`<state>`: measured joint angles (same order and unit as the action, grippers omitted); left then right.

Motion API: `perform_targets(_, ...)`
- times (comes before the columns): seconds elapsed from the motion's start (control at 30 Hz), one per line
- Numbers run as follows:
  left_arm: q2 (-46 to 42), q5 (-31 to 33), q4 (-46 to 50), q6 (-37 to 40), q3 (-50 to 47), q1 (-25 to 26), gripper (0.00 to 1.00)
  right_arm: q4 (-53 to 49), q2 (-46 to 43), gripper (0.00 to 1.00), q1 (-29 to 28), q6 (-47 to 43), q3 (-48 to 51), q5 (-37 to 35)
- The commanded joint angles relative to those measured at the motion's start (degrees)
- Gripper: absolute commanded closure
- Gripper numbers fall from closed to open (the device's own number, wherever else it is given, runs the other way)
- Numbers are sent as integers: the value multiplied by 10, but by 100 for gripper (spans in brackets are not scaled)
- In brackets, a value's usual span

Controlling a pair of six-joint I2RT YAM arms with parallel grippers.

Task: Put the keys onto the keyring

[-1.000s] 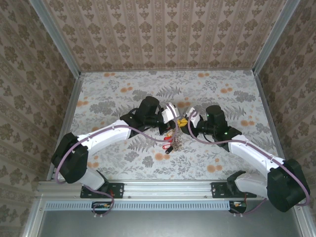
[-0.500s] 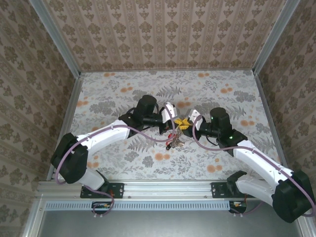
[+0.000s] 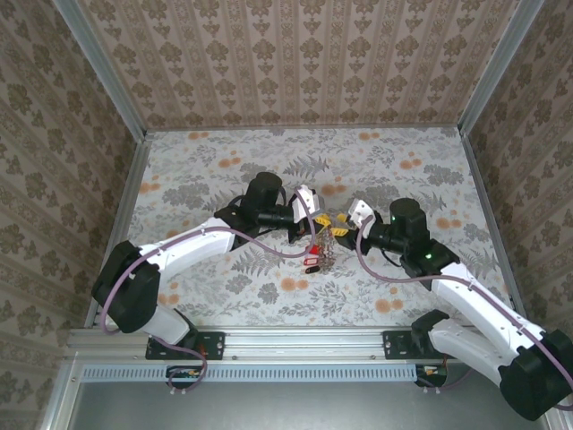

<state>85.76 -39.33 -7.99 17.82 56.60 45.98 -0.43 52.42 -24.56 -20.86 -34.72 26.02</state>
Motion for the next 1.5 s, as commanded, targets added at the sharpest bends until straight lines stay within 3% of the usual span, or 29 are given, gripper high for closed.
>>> perform_targets(0.0,-24,-23,-37,14,0,-5,100,0,-11,69,7,6,9,-22)
perform_targets(0.13,-24,-24,-37,12,0,-5,100,29,-4,84,9,25,13,-15)
perform_targets(0.4,-20,-28,-60,0,-4,-5,100,72,31,86,9,54,12,40)
perform_targets(0.53,-20,-29,-77,-9,-7,-5,100,77,58,90,9,61,18,31)
perform_targets(0.67,-20,-29,-83,-14,-8,-4,100,106,66,90,9,78,43,17)
perform_targets(0.93,-25,-16,-72,-6,-14,-5,100,65,14,86,23,65,49,-38)
perform_targets(1.03,-24,-16,-71,-5,-12,-5,100,50,-3,84,28,60,44,-3)
perform_targets(1.2,-27,-18,-64,-2,-10,-6,100,68,27,81,29,85,26,119)
perform_targets(1.47,-31,-18,-67,-4,-13,-5,100,88,63,81,28,90,19,118)
